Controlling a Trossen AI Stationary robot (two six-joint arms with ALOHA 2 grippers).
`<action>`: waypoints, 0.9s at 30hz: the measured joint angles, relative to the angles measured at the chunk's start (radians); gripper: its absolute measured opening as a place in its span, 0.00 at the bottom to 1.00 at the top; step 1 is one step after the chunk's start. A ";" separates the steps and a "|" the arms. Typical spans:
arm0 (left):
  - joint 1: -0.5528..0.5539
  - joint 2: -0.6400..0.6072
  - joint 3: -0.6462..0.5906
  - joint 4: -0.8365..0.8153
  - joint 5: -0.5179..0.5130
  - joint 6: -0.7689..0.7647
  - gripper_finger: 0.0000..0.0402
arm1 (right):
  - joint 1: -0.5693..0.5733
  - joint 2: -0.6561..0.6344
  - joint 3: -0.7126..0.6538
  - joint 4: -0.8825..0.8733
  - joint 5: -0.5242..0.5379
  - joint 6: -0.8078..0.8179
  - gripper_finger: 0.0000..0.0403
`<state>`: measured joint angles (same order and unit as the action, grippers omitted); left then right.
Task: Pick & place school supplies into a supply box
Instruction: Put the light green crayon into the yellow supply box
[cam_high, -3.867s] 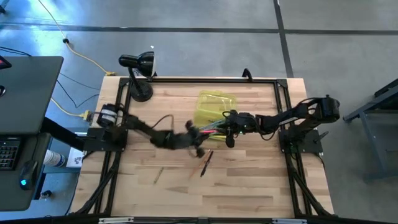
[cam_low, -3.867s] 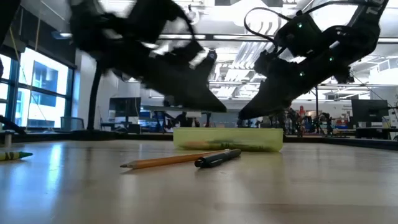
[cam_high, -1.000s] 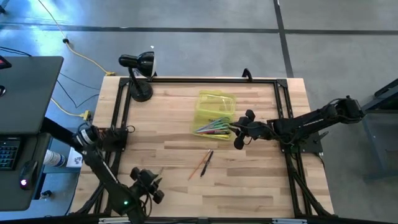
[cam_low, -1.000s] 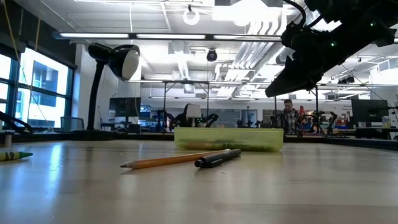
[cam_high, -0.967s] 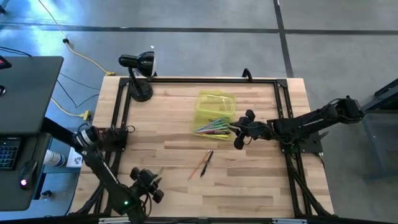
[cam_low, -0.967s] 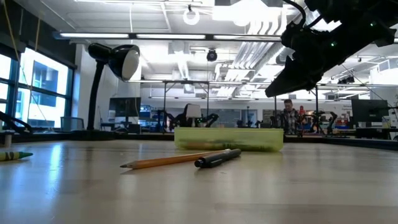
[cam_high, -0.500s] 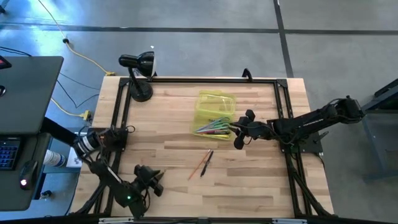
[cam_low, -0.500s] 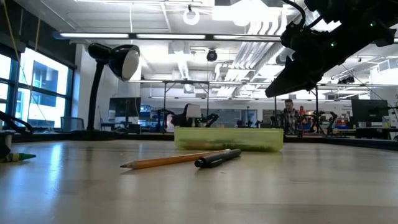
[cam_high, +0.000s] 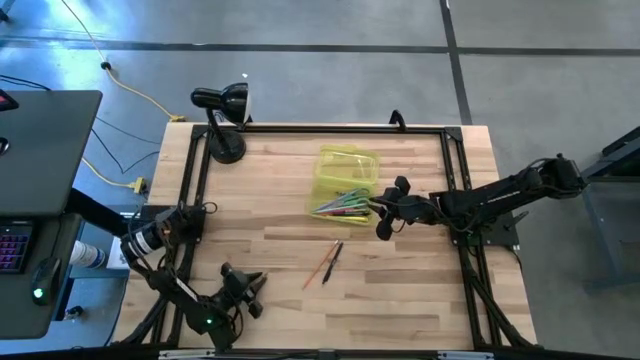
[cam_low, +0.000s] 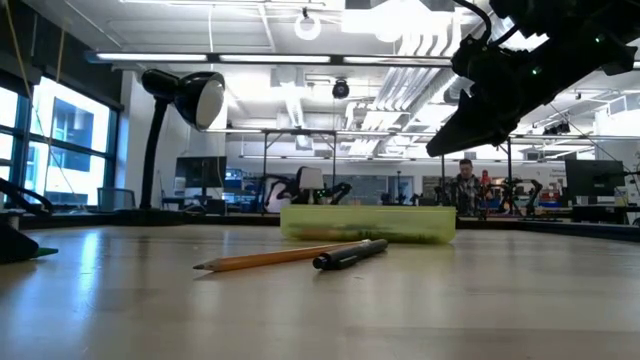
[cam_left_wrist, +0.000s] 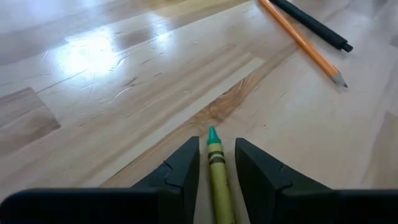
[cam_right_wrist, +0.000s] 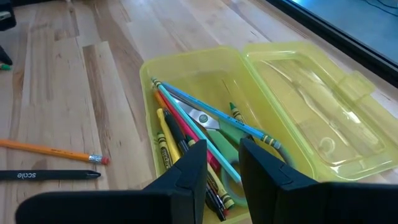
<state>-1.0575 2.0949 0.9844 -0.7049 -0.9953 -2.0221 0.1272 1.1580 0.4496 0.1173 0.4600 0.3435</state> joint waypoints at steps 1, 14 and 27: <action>-0.004 0.000 0.000 0.000 0.004 0.000 0.34 | 0.000 0.000 0.000 0.000 -0.004 0.000 0.18; -0.009 0.000 -0.001 0.008 0.000 -0.001 0.18 | 0.000 0.000 0.000 0.000 0.000 -0.003 0.18; 0.089 -0.053 -0.002 -0.045 -0.091 0.036 0.08 | 0.000 0.000 0.000 0.009 0.000 -0.004 0.18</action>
<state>-0.9684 2.0421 0.9825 -0.7502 -1.0861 -1.9859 0.1268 1.1580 0.4496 0.1261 0.4596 0.3397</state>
